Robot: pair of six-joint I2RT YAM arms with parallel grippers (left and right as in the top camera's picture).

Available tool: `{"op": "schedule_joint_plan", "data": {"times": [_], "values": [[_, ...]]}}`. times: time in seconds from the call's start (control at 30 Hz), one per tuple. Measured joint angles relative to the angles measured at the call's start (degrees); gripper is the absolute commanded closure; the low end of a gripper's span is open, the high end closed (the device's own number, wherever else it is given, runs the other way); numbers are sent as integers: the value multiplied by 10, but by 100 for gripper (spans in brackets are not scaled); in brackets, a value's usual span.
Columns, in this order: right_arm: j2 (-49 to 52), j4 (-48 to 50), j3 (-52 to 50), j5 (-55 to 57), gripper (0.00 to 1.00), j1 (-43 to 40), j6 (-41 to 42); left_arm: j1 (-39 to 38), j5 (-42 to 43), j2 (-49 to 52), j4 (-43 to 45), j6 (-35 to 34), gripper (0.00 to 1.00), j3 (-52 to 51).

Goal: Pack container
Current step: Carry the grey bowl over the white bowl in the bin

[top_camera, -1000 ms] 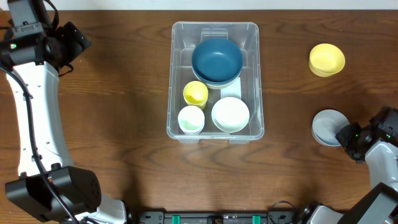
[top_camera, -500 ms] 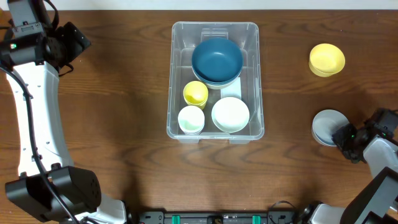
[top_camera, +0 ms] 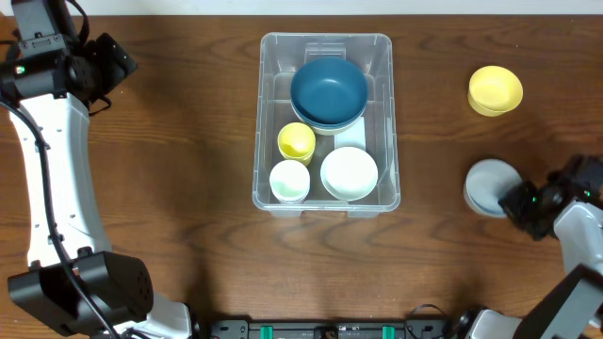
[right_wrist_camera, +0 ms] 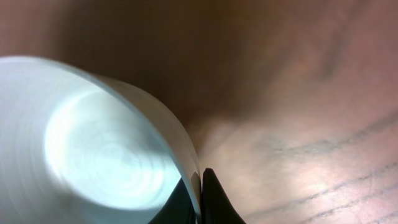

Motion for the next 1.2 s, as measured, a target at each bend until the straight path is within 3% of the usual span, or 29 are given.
{"op": "schedule_joint_plan", "data": {"times": [0.27,0.53,0.87,1.2], "values": [[-35,-128,209,-2,99,174,-27,0,0,0,0,0,2,0],[-38,-141,379,47,99,391,-39,0,0,0,0,0,2,0],[0,-158,389,146,99,570,-39,0,0,0,0,0,2,0],[118,-188,389,172,99,588,-37,0,0,0,0,0,2,0]]}}
